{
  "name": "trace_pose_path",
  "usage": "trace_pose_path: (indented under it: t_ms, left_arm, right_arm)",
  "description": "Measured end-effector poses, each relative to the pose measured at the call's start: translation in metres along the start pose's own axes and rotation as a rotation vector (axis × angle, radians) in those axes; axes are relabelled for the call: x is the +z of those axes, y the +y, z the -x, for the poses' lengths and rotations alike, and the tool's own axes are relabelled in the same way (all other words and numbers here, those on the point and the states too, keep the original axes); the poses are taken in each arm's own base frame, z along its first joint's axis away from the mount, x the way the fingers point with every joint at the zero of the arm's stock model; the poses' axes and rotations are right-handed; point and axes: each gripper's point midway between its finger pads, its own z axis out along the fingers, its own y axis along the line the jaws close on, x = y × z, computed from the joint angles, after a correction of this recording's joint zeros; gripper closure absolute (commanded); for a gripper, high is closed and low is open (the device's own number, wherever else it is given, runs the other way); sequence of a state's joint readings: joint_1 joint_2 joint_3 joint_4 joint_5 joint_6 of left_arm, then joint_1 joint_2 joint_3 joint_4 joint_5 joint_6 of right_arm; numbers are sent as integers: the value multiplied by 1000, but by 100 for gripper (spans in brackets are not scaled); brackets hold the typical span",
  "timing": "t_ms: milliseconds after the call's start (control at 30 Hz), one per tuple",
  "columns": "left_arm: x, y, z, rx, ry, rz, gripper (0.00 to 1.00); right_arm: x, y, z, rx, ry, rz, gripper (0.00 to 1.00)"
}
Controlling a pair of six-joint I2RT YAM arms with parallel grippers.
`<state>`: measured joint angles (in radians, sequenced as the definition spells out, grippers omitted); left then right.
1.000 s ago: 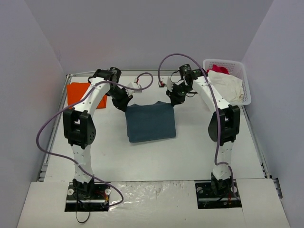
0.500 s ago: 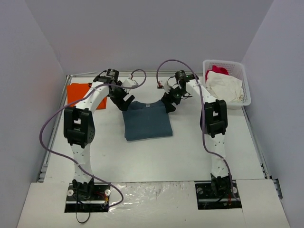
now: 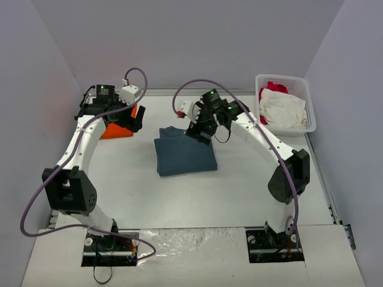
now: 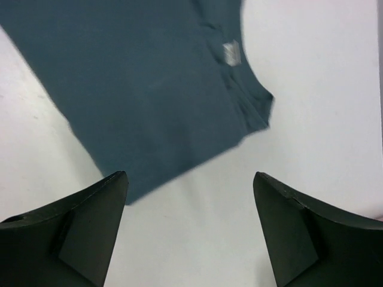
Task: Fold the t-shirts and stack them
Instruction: Fold the long partially folded tshirt into a neat square, then put the neatly folded tshirt into the corner of the board with the left arm
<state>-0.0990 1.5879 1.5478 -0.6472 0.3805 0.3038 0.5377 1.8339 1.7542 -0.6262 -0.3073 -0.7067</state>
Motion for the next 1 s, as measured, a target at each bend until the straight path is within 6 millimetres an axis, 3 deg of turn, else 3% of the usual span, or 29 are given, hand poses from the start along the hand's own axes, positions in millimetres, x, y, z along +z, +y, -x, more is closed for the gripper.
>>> trace_pose_path:
  t_ms: [100,200,300,367,467,667,833,1000]
  left_arm:
    - [12,26,-43,-201,77,-13,6]
    - [17,54,-89,-419,141,-18,6]
    - [9,69,-127,-585,177,-2,6]
    - [2,73,-140,-640,182,14,6]
    - [-7,65,-143,-658,172,15,6]
    - [-35,58,-115,-587,70,49,6]
    - [-50,57,-105,-553,18,80,6]
    - [-47,56,-110,-556,24,81,6]
  right_arm:
    - [17,53,25,-106,32,10,18]
    - [44,100,30,-200,104,32,20]
    - [73,127,24,-259,182,35,21]
    - [90,141,17,-290,231,41,25]
    - [113,160,9,-329,286,48,28]
    - [141,186,6,-387,332,58,32]
    - [147,190,21,-401,309,42,32]
    - [153,186,35,-398,284,17,34]
